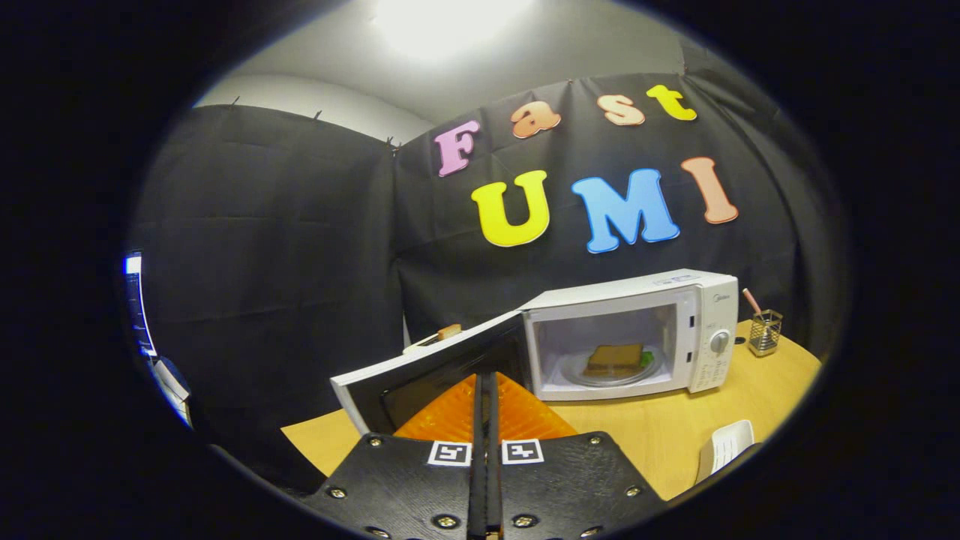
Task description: Open the microwave, put the food inside, and close the microwave door.
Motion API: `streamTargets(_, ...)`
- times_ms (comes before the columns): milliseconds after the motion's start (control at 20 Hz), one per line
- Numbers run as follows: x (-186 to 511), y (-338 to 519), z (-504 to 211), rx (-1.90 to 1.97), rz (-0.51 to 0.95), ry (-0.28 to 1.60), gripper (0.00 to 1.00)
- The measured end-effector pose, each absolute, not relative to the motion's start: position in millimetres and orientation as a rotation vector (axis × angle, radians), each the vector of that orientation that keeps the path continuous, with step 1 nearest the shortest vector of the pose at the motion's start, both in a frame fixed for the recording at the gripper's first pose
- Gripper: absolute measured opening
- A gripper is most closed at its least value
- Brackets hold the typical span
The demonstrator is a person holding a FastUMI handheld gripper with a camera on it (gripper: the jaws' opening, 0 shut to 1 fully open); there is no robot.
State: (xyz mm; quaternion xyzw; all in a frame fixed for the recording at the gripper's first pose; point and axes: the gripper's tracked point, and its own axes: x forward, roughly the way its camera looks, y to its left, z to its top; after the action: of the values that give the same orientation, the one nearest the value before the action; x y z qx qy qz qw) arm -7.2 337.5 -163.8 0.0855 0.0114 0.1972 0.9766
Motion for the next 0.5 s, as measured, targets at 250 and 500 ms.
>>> streamTargets(250,-30.8,397.2,-165.7,0.161,0.515,0.041,0.01)
streamTargets(500,-42.5,447.2,-158.8,0.143,0.605,0.031,0.00)
